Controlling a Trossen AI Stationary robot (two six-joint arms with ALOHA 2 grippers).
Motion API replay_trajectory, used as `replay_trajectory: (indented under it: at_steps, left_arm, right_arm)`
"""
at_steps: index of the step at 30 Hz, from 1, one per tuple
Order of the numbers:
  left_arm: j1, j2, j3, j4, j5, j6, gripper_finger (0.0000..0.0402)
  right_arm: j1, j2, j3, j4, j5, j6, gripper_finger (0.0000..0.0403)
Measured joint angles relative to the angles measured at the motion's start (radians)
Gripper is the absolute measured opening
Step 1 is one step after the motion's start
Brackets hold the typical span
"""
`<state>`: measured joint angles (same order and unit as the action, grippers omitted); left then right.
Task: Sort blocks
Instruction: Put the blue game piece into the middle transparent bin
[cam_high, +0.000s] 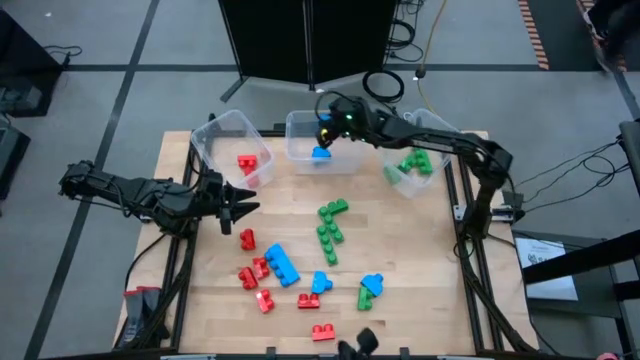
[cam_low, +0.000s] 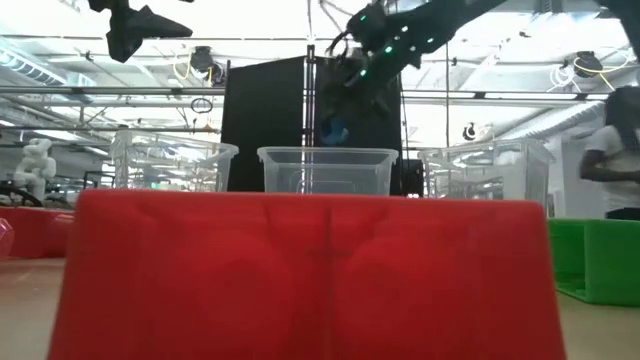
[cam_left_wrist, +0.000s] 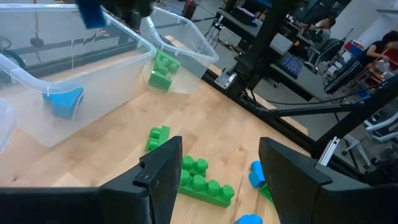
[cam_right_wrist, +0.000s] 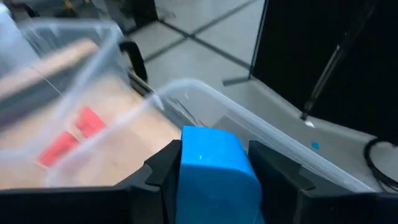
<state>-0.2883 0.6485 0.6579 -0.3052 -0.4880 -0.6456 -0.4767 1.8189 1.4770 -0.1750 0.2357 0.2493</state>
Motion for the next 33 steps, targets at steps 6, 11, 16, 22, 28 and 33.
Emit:
replay_trajectory:
  at_steps: [6,11,16,22,28,33]
  left_arm:
    - [0.000,0.000,0.000,-0.001,0.000,0.000,0.0209]
    - [0.000,0.000,0.000,-0.008,0.000,0.000,0.0209]
    - [0.000,0.000,0.000,-0.030,0.000,-0.001,0.0209]
    - [0.000,0.000,0.000,-0.030,0.009,-0.001,0.0209]
    - [0.000,0.000,0.000,-0.045,0.009,0.001,0.0209]
    - [0.000,0.000,0.000,-0.046,0.009,0.004,0.0209]
  right_arm:
    - [-0.028,0.106,0.116,-0.130,-0.004,-0.026,0.0162]
    - [-0.028,0.129,0.158,-0.180,-0.008,-0.069,0.0247]
    - [-0.025,0.111,0.222,-0.242,-0.051,-0.106,0.0294]
    - [0.025,-0.018,0.388,-0.567,-0.492,-0.264,0.0296]
    - [0.227,-0.205,0.421,-0.896,-0.621,-0.298,0.0286]
    - [0.470,-0.319,0.318,-0.959,-0.487,-0.169,0.0286]
